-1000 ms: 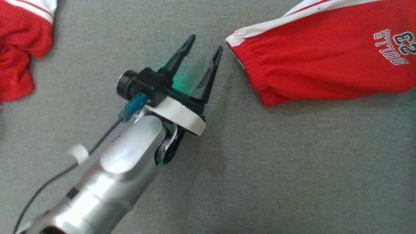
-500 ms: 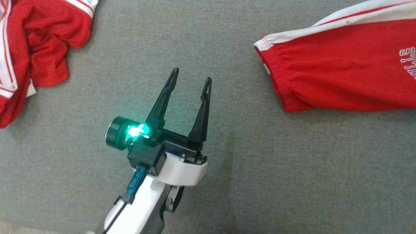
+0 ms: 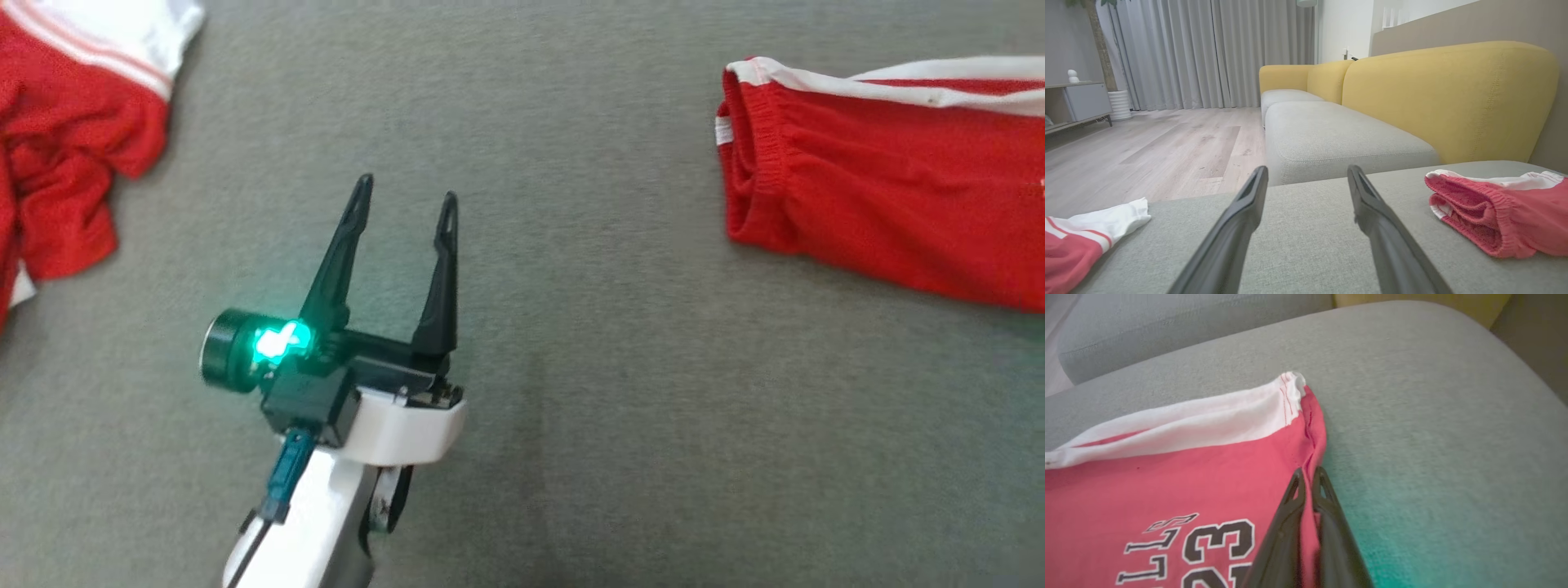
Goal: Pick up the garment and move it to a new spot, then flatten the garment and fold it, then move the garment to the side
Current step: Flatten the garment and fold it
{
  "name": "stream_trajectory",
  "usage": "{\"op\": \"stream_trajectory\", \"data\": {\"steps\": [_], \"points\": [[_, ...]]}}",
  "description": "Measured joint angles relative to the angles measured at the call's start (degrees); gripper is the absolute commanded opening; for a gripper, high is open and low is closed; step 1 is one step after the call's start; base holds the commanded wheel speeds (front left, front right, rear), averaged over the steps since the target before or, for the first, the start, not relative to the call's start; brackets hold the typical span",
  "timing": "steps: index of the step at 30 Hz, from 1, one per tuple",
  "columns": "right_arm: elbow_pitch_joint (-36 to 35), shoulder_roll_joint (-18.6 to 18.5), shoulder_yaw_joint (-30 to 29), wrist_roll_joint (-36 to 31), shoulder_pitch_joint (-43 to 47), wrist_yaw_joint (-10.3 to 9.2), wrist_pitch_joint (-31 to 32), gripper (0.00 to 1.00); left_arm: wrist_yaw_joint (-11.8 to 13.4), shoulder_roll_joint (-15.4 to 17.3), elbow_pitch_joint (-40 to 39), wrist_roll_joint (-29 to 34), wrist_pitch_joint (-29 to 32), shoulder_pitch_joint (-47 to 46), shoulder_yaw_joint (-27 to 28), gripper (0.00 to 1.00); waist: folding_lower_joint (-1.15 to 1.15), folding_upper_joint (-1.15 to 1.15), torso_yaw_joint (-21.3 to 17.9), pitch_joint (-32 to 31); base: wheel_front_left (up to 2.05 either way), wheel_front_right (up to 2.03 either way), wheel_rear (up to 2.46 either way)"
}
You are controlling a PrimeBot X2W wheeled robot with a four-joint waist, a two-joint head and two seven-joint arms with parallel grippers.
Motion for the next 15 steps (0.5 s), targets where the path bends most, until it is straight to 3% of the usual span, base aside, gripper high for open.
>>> {"op": "stream_trajectory", "data": {"steps": [7, 15], "points": [[-10.2, 3.1, -1.5, -0.7, 0.2, 0.00, -2.2, 0.00, -1.4, -0.2, 0.6, 1.2, 0.0, 1.3, 1.6, 1.00, 0.00, 0.00, -2.6, -2.3, 0.00, 0.00, 0.00], [-26.5, 11.8, 3.0, 0.5, -0.2, 0.00, 0.8, 0.00, -3.0, -1.3, 1.8, 1.5, 0.0, 3.7, 2.3, 1.00, 0.00, 0.00, -3.3, -5.4, 0.00, 0.00, 0.00]]}}
